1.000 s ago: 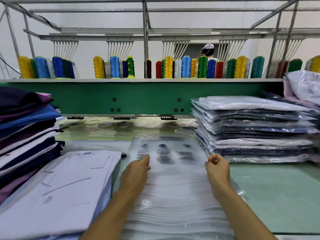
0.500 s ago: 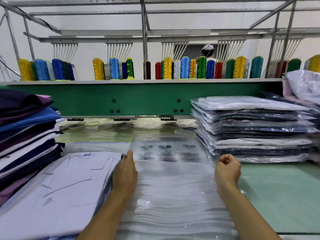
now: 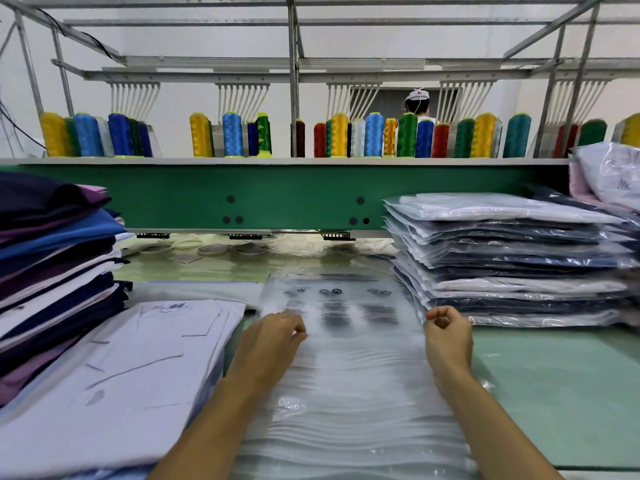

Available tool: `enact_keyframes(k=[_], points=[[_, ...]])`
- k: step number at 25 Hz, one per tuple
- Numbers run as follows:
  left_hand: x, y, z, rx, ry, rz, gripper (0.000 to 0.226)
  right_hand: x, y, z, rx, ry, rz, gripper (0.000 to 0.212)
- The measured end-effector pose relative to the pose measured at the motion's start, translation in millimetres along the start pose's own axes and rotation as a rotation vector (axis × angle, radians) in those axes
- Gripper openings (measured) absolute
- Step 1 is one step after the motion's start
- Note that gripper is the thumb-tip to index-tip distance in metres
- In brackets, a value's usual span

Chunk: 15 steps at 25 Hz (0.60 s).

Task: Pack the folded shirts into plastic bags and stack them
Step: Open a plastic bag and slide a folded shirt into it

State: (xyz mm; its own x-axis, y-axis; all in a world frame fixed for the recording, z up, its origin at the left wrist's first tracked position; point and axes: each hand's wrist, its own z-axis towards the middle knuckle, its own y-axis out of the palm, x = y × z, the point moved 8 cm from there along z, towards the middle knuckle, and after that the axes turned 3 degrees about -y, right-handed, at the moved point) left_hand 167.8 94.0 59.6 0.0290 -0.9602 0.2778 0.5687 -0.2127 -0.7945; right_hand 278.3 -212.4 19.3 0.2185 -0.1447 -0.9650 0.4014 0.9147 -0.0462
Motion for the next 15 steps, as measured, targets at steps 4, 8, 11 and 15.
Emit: enact_keyframes(k=[4, 8, 11, 15], points=[[-3, 0, -2, -0.011, -0.034, -0.043, 0.008, 0, 6, -2, -0.084, -0.020, -0.022, 0.027], [-3, 1, -4, -0.015, -0.068, -0.071, 0.013, -16, 20, -13, -0.200, -0.193, -0.180, 0.015], [-4, 2, -5, -0.026, -0.108, -0.137, 0.026, -26, 26, -24, -0.250, -0.321, -0.423, 0.016], [-2, 1, -8, 0.011, -0.113, -0.206, 0.026, -38, 34, -37, -0.344, -0.460, -0.569, 0.031]])
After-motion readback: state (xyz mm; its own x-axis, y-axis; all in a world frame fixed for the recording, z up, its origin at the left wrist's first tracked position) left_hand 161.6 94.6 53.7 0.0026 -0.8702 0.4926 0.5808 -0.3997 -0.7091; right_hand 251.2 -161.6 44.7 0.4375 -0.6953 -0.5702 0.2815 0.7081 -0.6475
